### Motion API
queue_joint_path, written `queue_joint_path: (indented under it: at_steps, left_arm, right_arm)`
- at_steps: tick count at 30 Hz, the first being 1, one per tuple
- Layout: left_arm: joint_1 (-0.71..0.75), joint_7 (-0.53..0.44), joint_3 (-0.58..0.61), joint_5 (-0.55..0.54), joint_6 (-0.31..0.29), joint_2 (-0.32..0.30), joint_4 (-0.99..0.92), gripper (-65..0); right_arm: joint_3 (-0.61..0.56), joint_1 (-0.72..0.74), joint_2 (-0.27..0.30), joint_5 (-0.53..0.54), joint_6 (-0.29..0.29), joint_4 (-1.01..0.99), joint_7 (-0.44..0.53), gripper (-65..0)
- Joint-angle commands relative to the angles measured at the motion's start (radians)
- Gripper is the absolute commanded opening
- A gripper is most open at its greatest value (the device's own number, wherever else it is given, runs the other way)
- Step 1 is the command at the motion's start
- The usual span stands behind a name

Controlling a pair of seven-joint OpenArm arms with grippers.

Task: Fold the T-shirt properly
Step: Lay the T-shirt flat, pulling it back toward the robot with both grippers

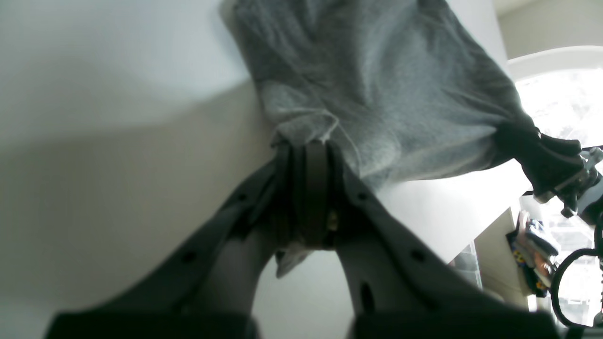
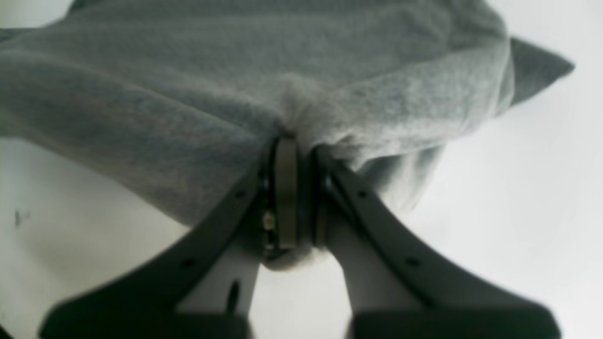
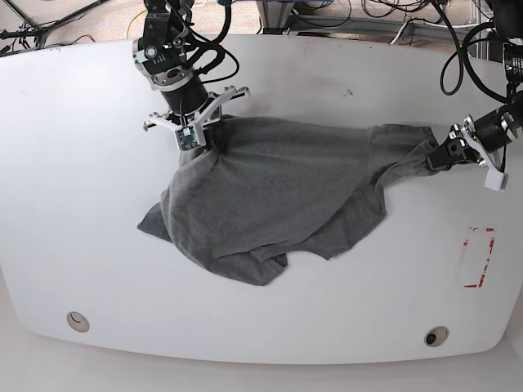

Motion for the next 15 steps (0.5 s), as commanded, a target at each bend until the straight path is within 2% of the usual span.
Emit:
queue_joint_path:
  at_steps: [1, 12, 15]
  left_arm:
    - [0.023, -0.006, -0.016, -0.021, -0.009, -0.024, 0.019, -65.0]
    - [0.123, -0.006, -0.056, -0.019, -0.007, -0.042, 0.013, -65.0]
    - [0.123, -0.006, -0.056, -0.019, -0.007, -0.042, 0.016, -65.0]
  right_arm:
    - [0.000, -0.022, -0.003, 0.012, -0.003, 0.019, 0.030, -61.4]
    - [0.000, -0.077, -0.001, 0.012, -0.003, -0.023, 0.027, -60.7]
    - [-0.001, -0.081, -0.001, 0.012, -0.003, -0.024, 0.027, -54.7]
